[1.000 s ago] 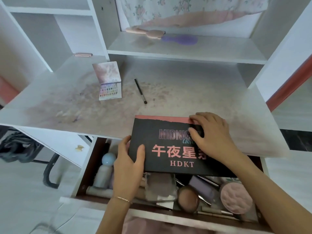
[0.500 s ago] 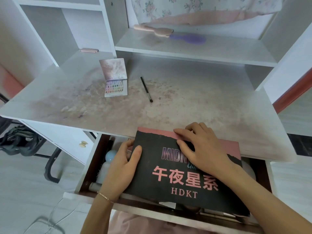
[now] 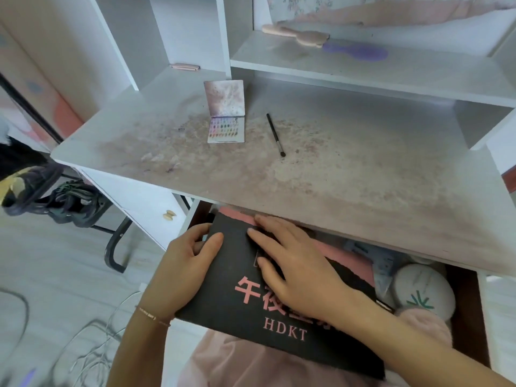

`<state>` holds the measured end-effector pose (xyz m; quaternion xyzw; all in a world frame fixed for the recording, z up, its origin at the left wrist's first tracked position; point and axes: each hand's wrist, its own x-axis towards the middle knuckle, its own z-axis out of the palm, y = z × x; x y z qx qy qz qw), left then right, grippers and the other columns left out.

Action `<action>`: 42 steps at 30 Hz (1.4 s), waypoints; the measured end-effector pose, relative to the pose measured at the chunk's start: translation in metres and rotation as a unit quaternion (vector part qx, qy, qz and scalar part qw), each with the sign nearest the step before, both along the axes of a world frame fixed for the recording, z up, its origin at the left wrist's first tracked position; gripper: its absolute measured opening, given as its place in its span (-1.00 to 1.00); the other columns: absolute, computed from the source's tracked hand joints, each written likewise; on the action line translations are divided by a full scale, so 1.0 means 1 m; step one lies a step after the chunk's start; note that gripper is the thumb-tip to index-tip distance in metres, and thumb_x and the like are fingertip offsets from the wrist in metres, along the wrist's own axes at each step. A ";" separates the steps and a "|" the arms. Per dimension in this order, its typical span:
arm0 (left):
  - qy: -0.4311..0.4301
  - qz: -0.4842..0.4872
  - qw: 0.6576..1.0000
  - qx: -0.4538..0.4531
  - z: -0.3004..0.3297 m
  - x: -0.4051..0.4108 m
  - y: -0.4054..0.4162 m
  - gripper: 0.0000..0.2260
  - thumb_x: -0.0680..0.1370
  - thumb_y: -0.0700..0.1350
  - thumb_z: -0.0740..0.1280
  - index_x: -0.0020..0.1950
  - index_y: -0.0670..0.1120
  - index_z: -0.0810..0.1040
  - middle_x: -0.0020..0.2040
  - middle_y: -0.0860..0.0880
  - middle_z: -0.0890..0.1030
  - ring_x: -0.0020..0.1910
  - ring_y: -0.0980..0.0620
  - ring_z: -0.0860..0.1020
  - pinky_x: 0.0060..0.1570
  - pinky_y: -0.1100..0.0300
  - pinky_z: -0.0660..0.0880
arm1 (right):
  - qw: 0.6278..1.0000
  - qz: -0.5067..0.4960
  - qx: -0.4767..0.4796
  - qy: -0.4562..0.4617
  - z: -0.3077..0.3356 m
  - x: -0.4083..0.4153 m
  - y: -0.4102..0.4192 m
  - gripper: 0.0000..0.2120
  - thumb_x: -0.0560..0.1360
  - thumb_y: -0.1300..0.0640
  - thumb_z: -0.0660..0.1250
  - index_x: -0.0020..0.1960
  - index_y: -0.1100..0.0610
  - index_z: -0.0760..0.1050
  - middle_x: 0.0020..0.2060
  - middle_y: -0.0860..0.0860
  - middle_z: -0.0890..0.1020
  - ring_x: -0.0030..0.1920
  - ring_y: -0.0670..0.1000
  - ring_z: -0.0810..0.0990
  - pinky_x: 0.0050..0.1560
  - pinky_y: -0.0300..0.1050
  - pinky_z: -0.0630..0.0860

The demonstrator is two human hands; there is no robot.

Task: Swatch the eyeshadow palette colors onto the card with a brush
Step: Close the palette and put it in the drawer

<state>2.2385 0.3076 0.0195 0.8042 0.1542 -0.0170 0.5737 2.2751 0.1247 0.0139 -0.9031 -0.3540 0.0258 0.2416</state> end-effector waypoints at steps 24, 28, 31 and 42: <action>0.012 -0.004 0.965 0.262 -0.068 0.047 0.003 -0.64 0.54 -0.03 0.23 0.30 -0.13 0.42 0.10 -0.15 0.60 0.04 -0.10 0.54 -0.07 0.25 0.33 | 0.992 0.027 -0.113 0.051 -0.069 0.023 -0.026 -0.34 0.48 -0.20 0.20 0.48 -0.07 0.01 0.50 -0.06 -0.03 0.37 -0.18 -0.33 0.33 -0.24 -0.42; 0.001 -0.042 0.960 0.277 -0.060 0.032 0.008 -0.64 0.55 -0.02 0.22 0.32 -0.07 0.42 0.16 -0.07 0.57 0.06 -0.01 0.54 0.00 0.29 0.33 | 0.995 0.022 -0.078 0.056 -0.071 0.015 -0.026 -0.38 0.50 -0.10 0.24 0.47 -0.05 0.07 0.49 -0.06 0.07 0.40 -0.20 -0.20 0.32 -0.31 -0.39; -0.016 -0.091 0.946 0.310 -0.055 0.014 0.008 -0.67 0.54 0.01 0.24 0.28 -0.04 0.45 0.17 -0.02 0.54 0.04 0.04 0.52 0.01 0.30 0.37 | 0.997 0.032 -0.049 0.056 -0.065 0.013 -0.025 -0.46 0.52 -0.03 0.25 0.44 0.00 0.17 0.44 -0.04 0.22 0.46 -0.10 0.02 0.39 -0.25 -0.26; -0.164 -0.029 0.873 0.457 -0.058 -0.036 -0.010 -0.74 0.46 0.04 0.20 -0.24 -0.04 0.63 -0.25 0.04 0.64 -0.24 0.02 0.56 -0.10 0.16 0.38 | 0.987 0.100 -0.070 0.102 -0.040 -0.041 -0.005 -0.51 0.43 -0.30 0.08 0.26 -0.08 0.38 0.10 -0.12 0.55 0.14 -0.07 0.44 0.03 -0.13 0.37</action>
